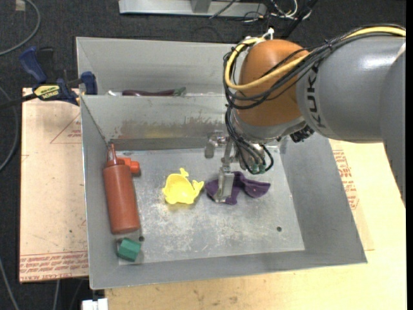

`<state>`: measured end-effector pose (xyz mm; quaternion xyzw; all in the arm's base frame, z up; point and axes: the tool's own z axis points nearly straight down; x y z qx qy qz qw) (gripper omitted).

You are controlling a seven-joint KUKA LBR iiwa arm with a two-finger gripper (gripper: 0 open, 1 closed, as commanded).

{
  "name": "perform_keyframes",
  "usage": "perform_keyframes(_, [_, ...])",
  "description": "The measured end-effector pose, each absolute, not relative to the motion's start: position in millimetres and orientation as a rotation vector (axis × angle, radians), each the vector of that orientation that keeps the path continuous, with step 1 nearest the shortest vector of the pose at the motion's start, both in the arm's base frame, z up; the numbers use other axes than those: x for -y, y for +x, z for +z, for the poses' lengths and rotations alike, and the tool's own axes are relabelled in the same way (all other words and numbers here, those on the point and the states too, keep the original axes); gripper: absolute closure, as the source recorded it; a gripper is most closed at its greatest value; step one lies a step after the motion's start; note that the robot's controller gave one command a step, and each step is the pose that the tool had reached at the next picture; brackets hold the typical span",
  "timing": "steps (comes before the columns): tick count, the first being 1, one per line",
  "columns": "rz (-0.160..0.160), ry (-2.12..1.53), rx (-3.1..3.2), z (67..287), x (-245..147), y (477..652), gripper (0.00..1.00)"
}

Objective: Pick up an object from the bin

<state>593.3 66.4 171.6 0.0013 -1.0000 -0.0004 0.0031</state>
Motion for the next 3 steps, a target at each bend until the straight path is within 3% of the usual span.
perform_keyframes(1, [-0.002,0.002,3.142,176,-66,594.5,0.0])
perform_keyframes(2, [-0.002,0.092,3.147,142,-70,596.8,0.0])
perform_keyframes(3, [-0.004,0.154,3.142,86,-65,597.1,0.0])
